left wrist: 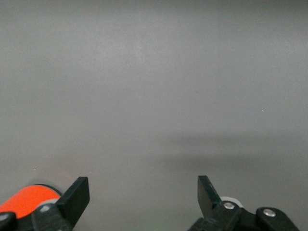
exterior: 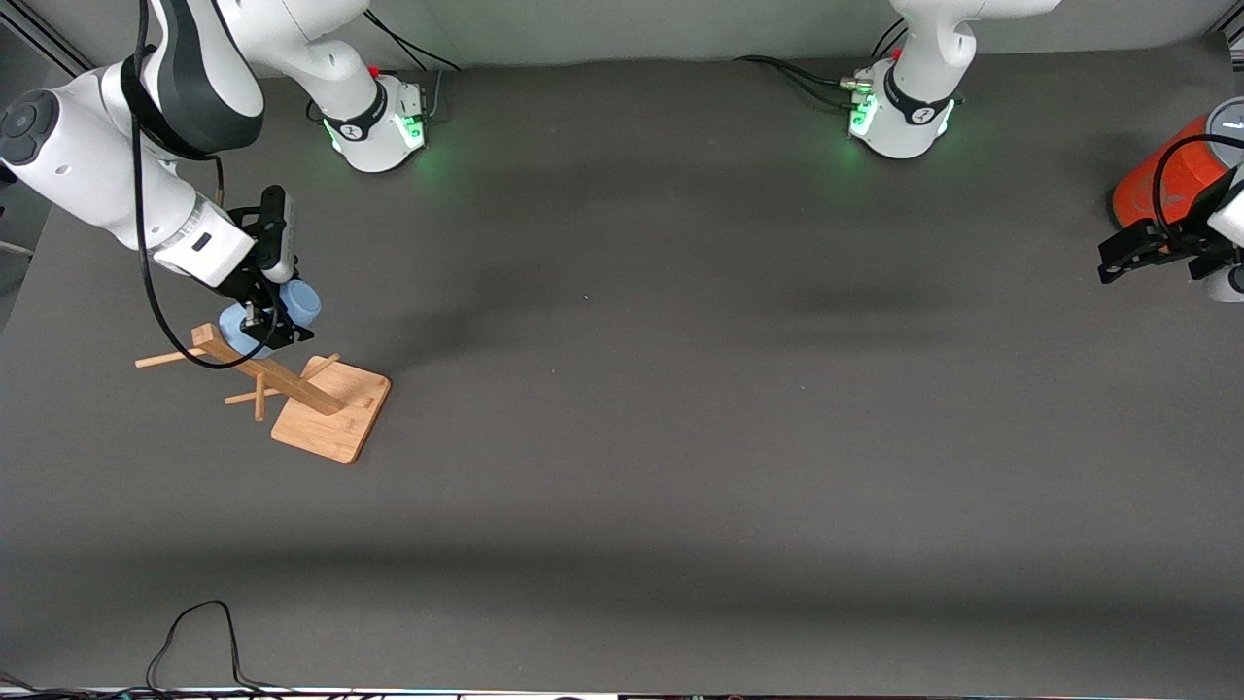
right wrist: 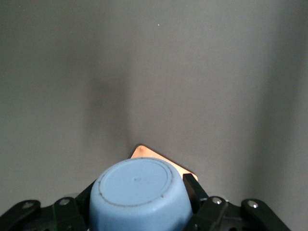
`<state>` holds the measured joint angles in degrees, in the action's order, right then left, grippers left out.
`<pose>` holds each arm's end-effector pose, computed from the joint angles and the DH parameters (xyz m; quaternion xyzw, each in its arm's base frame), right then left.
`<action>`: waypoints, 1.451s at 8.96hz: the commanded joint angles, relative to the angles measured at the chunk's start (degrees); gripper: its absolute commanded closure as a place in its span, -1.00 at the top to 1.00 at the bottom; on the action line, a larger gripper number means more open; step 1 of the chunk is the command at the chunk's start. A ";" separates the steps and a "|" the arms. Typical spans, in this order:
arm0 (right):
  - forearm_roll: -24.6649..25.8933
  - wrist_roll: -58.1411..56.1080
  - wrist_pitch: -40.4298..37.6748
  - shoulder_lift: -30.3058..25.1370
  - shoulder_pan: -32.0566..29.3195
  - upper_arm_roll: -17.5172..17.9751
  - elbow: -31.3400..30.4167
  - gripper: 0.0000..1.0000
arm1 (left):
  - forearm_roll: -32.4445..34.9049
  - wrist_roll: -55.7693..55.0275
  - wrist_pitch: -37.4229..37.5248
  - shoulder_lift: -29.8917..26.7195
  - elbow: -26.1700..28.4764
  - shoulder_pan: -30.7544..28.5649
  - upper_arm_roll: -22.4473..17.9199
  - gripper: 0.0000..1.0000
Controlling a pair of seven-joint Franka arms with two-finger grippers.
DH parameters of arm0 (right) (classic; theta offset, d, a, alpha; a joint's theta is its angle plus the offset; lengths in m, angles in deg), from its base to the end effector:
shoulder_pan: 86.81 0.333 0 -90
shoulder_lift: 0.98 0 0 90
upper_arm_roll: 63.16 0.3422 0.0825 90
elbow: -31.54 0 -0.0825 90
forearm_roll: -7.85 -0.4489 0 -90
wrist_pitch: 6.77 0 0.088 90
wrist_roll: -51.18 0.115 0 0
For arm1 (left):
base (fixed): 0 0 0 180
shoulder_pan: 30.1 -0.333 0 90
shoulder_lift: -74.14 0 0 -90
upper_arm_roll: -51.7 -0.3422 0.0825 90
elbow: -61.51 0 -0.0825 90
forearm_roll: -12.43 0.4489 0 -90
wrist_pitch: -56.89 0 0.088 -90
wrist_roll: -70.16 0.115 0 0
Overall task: Rotate and upright cup with both arms
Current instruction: 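Lower the right gripper onto the cup bottom and close it, then lift the cup off the stand and carry it to mid-table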
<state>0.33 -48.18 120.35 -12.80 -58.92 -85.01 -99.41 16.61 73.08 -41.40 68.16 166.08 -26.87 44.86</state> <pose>0.5445 0.0593 0.4292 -0.6297 -0.7689 -0.1091 0.0197 0.5884 0.0472 0.5807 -0.9995 -0.0003 0.0046 0.0297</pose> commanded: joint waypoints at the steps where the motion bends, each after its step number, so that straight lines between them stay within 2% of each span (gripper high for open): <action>1: -2.24 -1.90 -0.29 -0.22 0.41 -1.62 0.17 -1.00 | -0.49 0.42 1.08 -0.53 0.20 0.46 -0.11 1.00; 3: -7.13 -1.81 -3.35 -0.57 0.32 -1.97 1.40 -1.00 | -0.49 0.33 1.08 -0.44 0.20 0.46 -0.11 1.00; 8: -13.99 -0.32 -10.91 -0.66 0.50 -2.85 7.28 -1.00 | -0.49 0.42 0.47 -0.44 0.20 0.46 -0.11 1.00; 10: -16.81 1.43 -12.07 -1.19 0.67 -2.76 7.73 -1.00 | -0.49 0.42 -0.06 -0.44 0.02 0.46 -0.02 1.00; 12: -19.54 6.16 -11.98 -0.49 1.11 -1.19 9.47 -1.00 | -0.49 0.33 -1.37 -0.44 -0.24 0.11 -0.11 1.00; 13: -19.64 11.15 -11.98 0.04 1.02 2.04 11.40 -1.00 | -0.49 0.42 -2.25 -0.44 -0.24 -0.15 -0.19 1.00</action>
<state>-18.06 -42.59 109.16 -13.32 -58.47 -85.58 -90.88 16.59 73.09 -42.76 68.19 165.97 -26.90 44.93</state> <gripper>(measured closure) 0.317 0.000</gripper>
